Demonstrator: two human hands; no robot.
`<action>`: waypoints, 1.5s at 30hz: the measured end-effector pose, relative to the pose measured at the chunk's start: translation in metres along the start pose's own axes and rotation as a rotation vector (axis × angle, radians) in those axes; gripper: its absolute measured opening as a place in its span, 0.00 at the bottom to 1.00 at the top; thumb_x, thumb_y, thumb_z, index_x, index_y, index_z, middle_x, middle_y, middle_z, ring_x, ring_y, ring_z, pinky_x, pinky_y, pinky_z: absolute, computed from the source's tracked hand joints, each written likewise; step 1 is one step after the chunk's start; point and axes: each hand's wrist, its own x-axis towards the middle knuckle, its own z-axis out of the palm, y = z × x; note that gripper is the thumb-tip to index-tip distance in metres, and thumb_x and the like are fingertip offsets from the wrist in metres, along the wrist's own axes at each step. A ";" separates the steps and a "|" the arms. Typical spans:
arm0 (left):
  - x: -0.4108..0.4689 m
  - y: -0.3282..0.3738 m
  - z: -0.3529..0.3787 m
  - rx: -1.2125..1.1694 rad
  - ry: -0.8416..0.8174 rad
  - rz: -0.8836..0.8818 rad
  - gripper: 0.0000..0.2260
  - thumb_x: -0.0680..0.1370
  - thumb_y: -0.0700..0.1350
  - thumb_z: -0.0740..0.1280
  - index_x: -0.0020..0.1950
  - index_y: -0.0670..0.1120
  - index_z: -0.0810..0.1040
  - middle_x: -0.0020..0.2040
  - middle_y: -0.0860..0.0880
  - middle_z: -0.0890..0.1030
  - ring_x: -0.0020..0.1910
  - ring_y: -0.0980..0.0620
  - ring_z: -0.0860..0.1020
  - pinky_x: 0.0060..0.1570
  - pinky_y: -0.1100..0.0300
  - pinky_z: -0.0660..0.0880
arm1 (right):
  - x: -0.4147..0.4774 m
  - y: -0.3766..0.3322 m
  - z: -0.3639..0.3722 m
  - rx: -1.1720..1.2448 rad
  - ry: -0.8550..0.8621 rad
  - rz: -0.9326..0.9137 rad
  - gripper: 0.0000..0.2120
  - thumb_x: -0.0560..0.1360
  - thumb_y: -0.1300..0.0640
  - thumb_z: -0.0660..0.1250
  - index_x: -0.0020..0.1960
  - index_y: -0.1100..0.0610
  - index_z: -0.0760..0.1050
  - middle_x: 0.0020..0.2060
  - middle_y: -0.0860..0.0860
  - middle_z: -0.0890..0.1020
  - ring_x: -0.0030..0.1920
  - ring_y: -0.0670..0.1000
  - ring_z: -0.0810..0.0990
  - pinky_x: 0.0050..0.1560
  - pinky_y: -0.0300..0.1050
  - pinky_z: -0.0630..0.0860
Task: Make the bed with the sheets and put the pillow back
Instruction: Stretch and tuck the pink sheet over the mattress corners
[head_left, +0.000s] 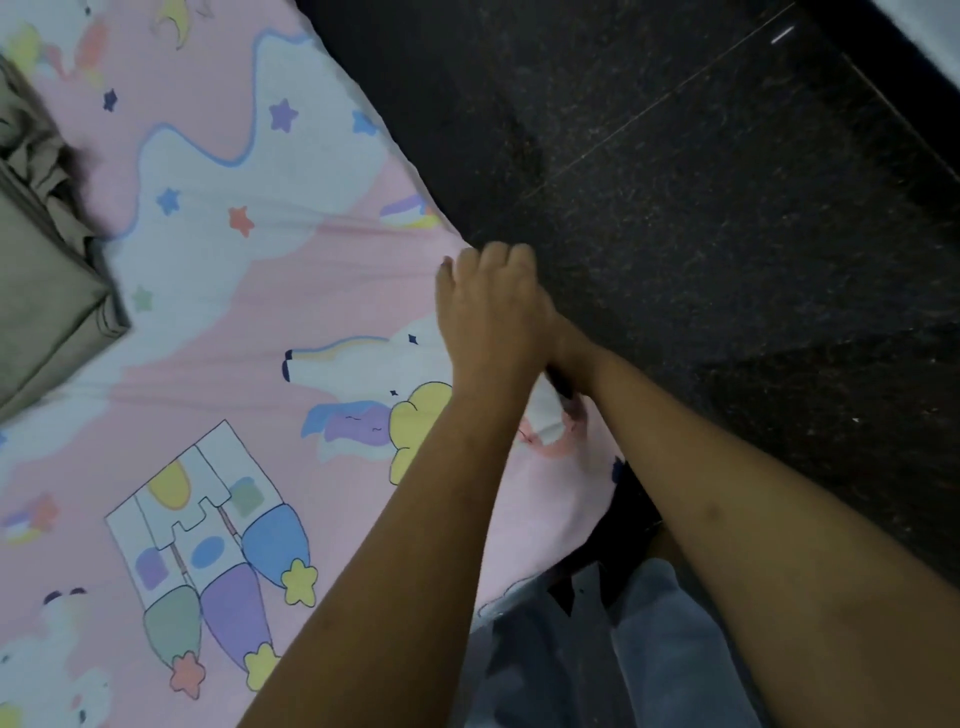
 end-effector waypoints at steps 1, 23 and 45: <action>0.004 -0.013 0.000 0.001 0.065 -0.050 0.09 0.73 0.44 0.58 0.47 0.45 0.77 0.46 0.47 0.78 0.48 0.44 0.74 0.53 0.50 0.69 | 0.007 -0.010 0.004 0.006 -0.010 -0.021 0.22 0.79 0.49 0.56 0.68 0.59 0.70 0.63 0.57 0.76 0.64 0.59 0.74 0.63 0.53 0.73; 0.061 -0.134 0.001 -0.270 -0.034 -0.642 0.27 0.81 0.56 0.55 0.77 0.51 0.53 0.78 0.48 0.54 0.76 0.46 0.52 0.71 0.44 0.57 | 0.108 -0.146 0.054 -0.229 0.289 -0.150 0.09 0.81 0.59 0.55 0.53 0.62 0.71 0.46 0.57 0.74 0.47 0.53 0.73 0.44 0.43 0.66; 0.118 -0.089 0.025 -0.428 -0.291 -0.906 0.37 0.75 0.68 0.53 0.74 0.60 0.33 0.75 0.54 0.30 0.74 0.49 0.31 0.66 0.33 0.36 | 0.160 -0.216 0.016 -0.416 -0.268 0.268 0.33 0.78 0.34 0.48 0.72 0.55 0.67 0.68 0.55 0.72 0.66 0.57 0.71 0.60 0.50 0.69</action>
